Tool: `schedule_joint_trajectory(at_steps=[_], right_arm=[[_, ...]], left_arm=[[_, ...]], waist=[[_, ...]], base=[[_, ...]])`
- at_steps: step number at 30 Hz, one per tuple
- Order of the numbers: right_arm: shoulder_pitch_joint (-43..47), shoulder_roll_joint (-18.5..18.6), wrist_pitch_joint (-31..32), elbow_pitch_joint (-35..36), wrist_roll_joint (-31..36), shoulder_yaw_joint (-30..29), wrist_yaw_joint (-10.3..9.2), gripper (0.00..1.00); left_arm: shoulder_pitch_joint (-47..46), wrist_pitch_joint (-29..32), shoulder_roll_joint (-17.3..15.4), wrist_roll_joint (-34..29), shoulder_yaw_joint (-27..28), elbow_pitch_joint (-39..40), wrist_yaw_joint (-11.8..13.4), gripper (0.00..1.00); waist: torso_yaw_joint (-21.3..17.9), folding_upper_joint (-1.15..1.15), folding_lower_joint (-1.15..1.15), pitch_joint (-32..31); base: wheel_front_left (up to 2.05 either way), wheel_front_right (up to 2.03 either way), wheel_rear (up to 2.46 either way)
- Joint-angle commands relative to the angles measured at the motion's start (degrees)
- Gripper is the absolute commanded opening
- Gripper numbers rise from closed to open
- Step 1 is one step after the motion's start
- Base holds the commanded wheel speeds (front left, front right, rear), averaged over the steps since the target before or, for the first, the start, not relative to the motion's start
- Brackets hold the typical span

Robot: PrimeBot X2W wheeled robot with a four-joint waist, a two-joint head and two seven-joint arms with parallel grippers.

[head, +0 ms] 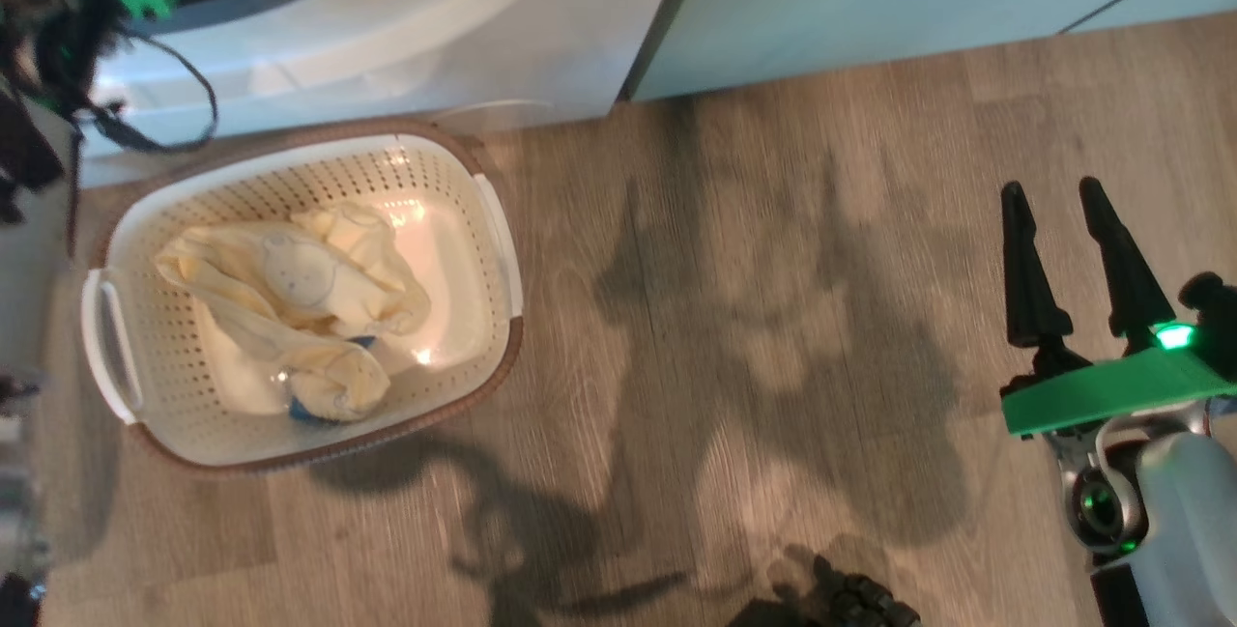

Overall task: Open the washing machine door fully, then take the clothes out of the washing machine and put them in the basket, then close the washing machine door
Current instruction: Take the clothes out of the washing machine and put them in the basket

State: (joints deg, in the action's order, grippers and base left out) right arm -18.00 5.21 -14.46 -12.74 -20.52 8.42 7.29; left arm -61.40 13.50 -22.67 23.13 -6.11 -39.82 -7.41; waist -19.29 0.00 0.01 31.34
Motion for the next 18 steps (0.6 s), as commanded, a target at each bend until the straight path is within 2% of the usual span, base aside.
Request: schedule_joint_trajectory(at_steps=[1,3,7,18], right_arm=[[-0.69,0.22,-0.54,1.68,-0.31,1.01,0.2,1.0],[-1.61,-0.01,-0.54,1.72,-0.46,1.32,0.2,1.0],[-2.49,-0.28,-0.54,1.79,-0.61,1.67,0.2,1.0],[-4.8,-0.54,-0.54,1.7,-0.89,2.85,0.2,1.0]], left_arm=[[-3.28,1.54,-3.54,0.56,0.61,1.6,-0.07,1.0],[-6.32,5.61,-5.17,2.24,-0.29,1.21,-0.07,1.0],[-10.0,9.89,-7.33,3.93,-1.02,0.31,-0.07,1.0],[-20.23,20.85,-9.23,6.54,-3.06,-3.74,0.38,1.0]], waist=[[-0.42,0.0,-0.01,1.77],[-0.93,0.0,-0.01,3.35],[-1.65,0.0,-0.01,5.17],[-3.05,0.0,-0.01,9.68]], base=[[0.0,0.0,0.0],[0.0,0.0,0.0],[0.0,0.0,0.0],[0.0,0.0,0.0]])
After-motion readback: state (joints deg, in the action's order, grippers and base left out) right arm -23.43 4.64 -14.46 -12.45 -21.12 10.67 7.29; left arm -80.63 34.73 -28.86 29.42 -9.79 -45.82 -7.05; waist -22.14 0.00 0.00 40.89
